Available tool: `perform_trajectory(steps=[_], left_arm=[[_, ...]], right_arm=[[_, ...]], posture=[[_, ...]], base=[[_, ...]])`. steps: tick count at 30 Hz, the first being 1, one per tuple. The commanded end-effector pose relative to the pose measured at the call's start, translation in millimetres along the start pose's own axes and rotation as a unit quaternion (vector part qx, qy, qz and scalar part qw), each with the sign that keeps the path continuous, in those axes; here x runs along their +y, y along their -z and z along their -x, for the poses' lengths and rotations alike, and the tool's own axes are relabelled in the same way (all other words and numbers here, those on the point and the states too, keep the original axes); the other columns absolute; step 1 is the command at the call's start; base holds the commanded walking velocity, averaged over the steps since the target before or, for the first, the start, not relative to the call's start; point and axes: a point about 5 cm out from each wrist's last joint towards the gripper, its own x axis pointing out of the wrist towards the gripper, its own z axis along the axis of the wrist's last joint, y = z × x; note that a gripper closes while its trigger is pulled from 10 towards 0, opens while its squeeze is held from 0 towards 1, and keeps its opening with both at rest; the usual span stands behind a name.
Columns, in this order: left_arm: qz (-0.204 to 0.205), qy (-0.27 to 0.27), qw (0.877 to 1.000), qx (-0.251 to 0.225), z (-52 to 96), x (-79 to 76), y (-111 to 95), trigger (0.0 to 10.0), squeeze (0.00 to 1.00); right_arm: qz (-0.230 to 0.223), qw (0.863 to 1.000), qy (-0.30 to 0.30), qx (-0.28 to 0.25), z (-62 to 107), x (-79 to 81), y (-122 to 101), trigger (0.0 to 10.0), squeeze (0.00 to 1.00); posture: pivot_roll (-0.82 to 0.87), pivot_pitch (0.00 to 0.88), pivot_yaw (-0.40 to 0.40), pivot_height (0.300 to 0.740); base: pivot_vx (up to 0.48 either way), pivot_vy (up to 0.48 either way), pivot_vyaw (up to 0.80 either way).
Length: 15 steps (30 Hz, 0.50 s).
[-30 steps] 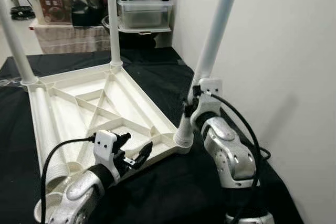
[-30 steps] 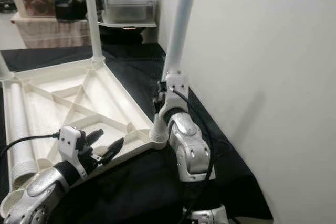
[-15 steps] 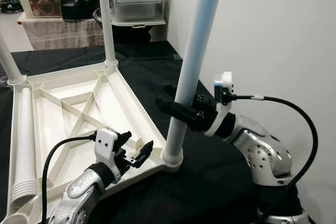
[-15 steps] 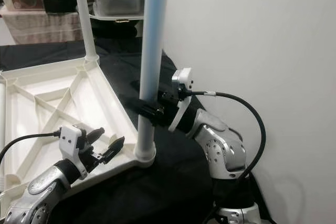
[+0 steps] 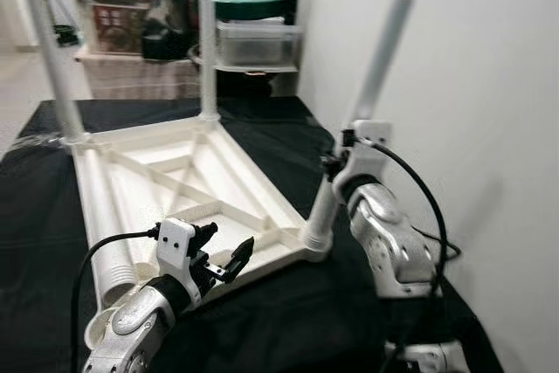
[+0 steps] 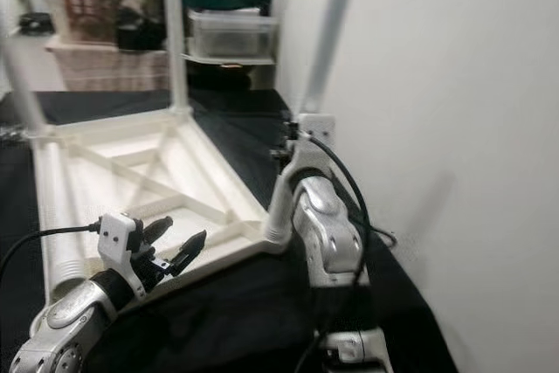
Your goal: Building children table
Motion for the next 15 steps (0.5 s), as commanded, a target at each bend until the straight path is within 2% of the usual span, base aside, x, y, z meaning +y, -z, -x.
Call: perform_trajectory(steps=[1,2,3,4,5,6,9,11,12,13,14,15], left_arm=[[0.003,0.007,1.000,0.006,-1.5,-1.9,2,10.0,0.00],[0.003,0.007,1.000,0.007,-1.4,-1.6,3,10.0,0.00],[0.003,0.008,1.000,0.007,-1.8,-1.9,3,10.0,0.00],[0.003,0.008,1.000,0.007,-1.8,-1.9,3,10.0,0.00],[0.004,0.009,1.000,0.006,-2.3,-2.3,2,10.0,0.00],[0.005,0.009,1.000,0.005,-3.1,-2.5,2,10.0,0.00],[0.005,0.009,1.000,0.005,-3.2,-2.5,2,10.0,0.00],[0.003,0.011,1.000,0.008,-3.2,-3.0,3,10.0,0.00],[0.002,0.012,1.000,0.009,-3.2,-3.3,4,10.0,0.00],[0.002,0.009,1.000,0.007,-3.2,-2.8,3,10.0,0.00],[0.001,0.007,1.000,0.006,-3.2,-2.3,2,10.0,0.00],[0.001,0.006,1.000,0.006,-2.6,-1.8,2,10.0,0.00]], right_arm=[[-0.017,0.998,-0.015,0.058,4.2,0.9,26,10.0,0.00],[-0.025,0.997,-0.069,-0.001,7.8,11.8,9,10.0,0.62],[-0.064,0.992,-0.109,-0.016,6.6,13.8,1,10.0,1.00],[-0.064,0.992,-0.109,-0.016,6.6,13.8,1,10.0,1.00],[-0.074,0.983,-0.167,-0.026,3.0,15.2,-10,10.0,1.00],[-0.076,0.962,-0.259,-0.040,0.3,17.7,-25,10.0,0.00],[-0.071,0.958,-0.275,-0.042,0.1,18.2,-27,10.0,0.00],[-0.056,0.905,-0.417,-0.062,13.3,21.1,-41,10.0,0.00],[-0.047,0.882,-0.463,-0.068,18.8,22.0,-46,10.0,0.00],[-0.035,0.854,-0.516,-0.066,25.6,25.4,-45,10.0,0.00],[-0.028,0.839,-0.540,-0.062,28.9,27.7,-43,10.0,0.00],[-0.031,0.820,-0.570,-0.050,34.4,30.8,-38,0.9,0.00]], posture=[[0.02,0.000,-0.095,0.740],[0.01,0.000,-0.091,0.740],[0.02,0.000,-0.095,0.740],[0.02,0.000,-0.095,0.740],[0.02,0.000,-0.097,0.740],[0.02,0.000,-0.096,0.740],[0.02,0.000,-0.096,0.740],[0.02,0.000,-0.096,0.740],[0.02,0.000,-0.096,0.740],[0.03,0.000,-0.102,0.740],[0.03,0.000,-0.102,0.740],[0.04,0.000,-0.107,0.740]], base=[[0.000,0.000,0.00],[0.000,0.000,0.00],[0.000,0.000,0.00],[0.000,0.000,0.00],[0.000,0.000,0.00],[0.000,0.000,0.00],[0.000,0.000,0.00],[0.000,0.000,0.00],[0.000,0.000,0.00],[0.000,0.000,0.00],[0.000,0.000,0.00],[0.000,0.000,0.00]])
